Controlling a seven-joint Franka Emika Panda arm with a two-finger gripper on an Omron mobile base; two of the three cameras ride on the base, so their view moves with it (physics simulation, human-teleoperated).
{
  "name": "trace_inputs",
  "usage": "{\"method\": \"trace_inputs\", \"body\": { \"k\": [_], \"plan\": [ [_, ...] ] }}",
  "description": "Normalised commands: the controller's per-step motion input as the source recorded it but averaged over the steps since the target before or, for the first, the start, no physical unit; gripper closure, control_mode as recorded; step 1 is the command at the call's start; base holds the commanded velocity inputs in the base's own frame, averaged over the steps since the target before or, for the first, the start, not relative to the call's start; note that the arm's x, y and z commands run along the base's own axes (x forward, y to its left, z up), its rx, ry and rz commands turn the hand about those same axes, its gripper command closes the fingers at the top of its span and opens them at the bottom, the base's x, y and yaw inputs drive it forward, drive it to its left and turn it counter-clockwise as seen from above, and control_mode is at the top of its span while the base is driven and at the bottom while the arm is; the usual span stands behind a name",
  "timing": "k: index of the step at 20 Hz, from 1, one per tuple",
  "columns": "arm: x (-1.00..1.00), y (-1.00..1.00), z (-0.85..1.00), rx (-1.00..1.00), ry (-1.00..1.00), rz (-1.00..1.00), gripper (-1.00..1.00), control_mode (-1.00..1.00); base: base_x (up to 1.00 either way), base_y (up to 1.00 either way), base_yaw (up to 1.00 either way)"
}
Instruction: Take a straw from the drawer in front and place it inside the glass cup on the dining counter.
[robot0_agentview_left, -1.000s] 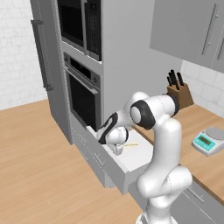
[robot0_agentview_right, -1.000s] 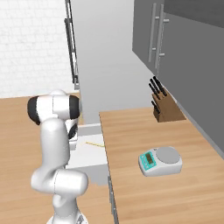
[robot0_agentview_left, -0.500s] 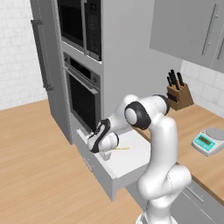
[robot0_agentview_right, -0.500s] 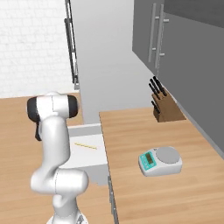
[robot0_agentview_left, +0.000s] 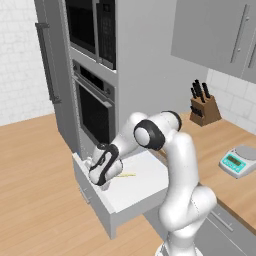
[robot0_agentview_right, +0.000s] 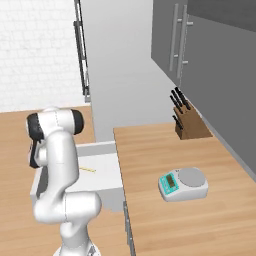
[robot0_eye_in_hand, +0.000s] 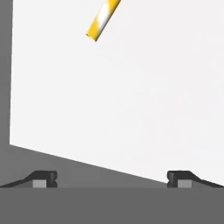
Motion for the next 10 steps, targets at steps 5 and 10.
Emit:
{"method": "trace_inputs", "body": {
  "k": [5, 10],
  "plan": [
    [-0.13, 0.63, 0.0, 0.0, 0.0, -0.01, -1.0, -1.0, 0.0, 0.0, 0.0],
    [-0.11, 0.04, 0.03, 0.01, 0.0, -0.04, -1.0, -1.0, 0.0, 0.0, 0.0]
  ]
}}
